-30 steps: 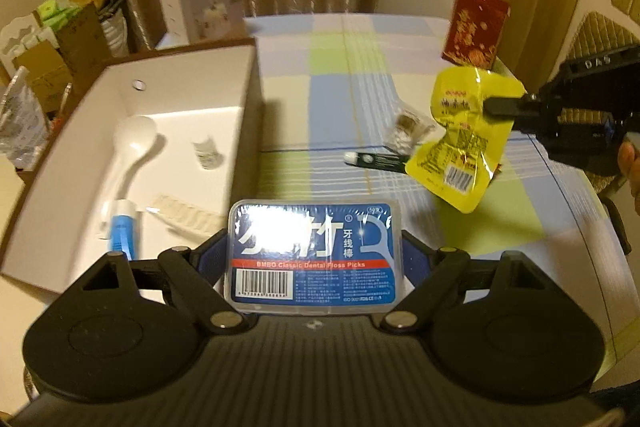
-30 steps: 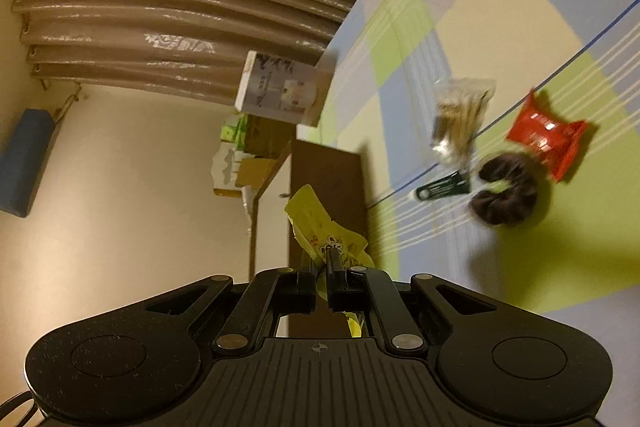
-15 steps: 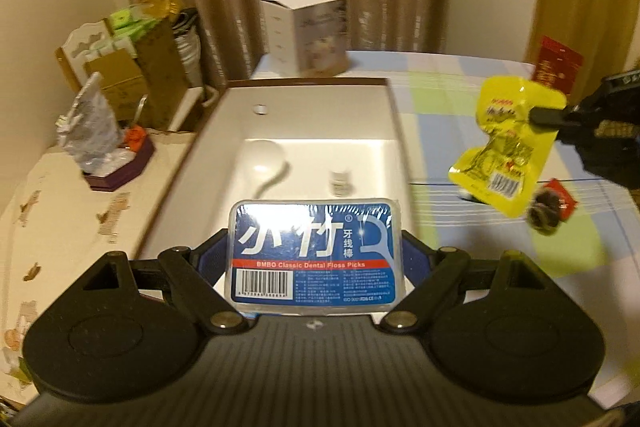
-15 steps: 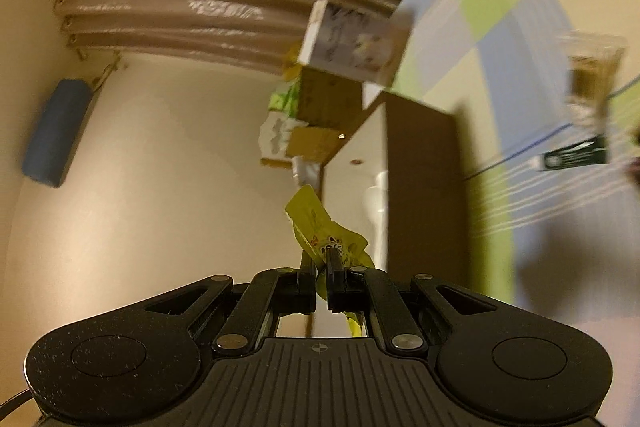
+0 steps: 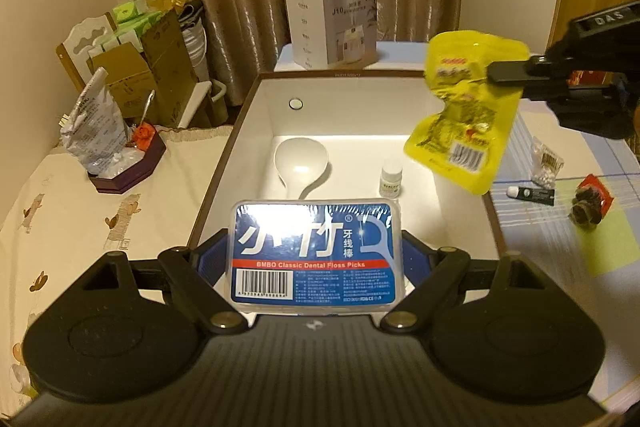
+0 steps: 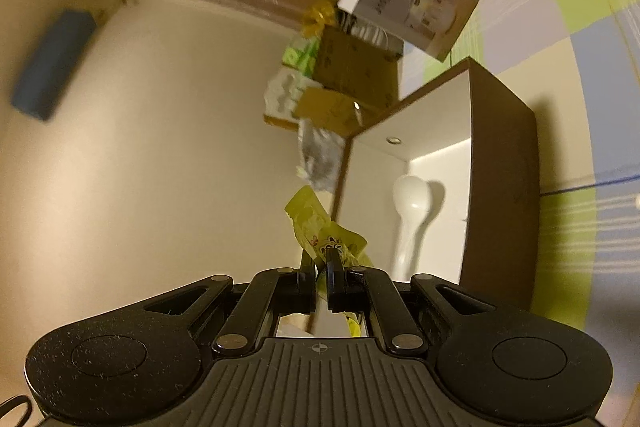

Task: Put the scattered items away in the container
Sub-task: 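Carry floss box and yellow pouch over the box and open both tools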

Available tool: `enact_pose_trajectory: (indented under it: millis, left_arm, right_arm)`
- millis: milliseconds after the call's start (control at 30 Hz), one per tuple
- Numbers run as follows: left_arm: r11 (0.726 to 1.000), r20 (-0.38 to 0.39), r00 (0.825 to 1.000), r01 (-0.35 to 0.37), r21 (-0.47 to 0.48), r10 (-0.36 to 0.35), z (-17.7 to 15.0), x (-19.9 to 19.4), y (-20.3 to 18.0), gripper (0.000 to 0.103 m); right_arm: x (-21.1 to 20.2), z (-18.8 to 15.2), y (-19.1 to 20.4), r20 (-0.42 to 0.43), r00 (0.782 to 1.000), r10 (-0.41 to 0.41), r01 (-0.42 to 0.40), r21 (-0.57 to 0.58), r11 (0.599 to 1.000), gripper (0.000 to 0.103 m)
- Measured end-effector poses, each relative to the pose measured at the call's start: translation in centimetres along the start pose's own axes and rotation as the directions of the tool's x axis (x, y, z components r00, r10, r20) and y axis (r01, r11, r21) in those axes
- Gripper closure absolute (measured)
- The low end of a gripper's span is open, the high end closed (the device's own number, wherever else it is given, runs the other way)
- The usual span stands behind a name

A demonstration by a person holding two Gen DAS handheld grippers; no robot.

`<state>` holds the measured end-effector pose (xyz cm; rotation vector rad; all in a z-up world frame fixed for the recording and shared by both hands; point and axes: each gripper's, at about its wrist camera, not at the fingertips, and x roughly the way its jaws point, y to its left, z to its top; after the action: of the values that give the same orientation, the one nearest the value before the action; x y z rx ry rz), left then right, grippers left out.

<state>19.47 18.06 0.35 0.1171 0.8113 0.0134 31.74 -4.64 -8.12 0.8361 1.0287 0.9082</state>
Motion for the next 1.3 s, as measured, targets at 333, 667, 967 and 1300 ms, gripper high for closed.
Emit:
enact_pose_trajectory:
  millis: [333, 667, 967, 1300]
  left_arm:
    - [0.993, -0.086, 0.995, 0.058, 0.101, -0.05, 0.1, 4.2, 0.8, 0.02]
    - [0.987, -0.144, 0.984, 0.123, 0.101, -0.108, -0.1, 7.2, 0.9, 0.02]
    - [0.982, -0.185, 0.974, 0.153, 0.114, -0.131, -0.2, 8.7, 0.8, 0.02]
    - [0.975, -0.226, 0.961, 0.189, 0.114, -0.16, -0.3, 9.6, 0.7, 0.02]
  right_arm:
    - [4.8, 1.4, 0.6, -0.127, 0.967, -0.221, 0.181, -0.268, 0.946, 0.096]
    - [10.7, -0.3, 1.3, -0.233, 0.888, -0.396, 0.227, -0.527, 0.819, 0.095]
    - [11.5, -2.0, 2.7, -0.164, 0.86, -0.484, 0.237, -0.711, 0.662, 0.01]
    - [11.8, -3.3, 3.4, -0.102, 0.802, -0.588, 0.225, -0.861, 0.456, 0.01]
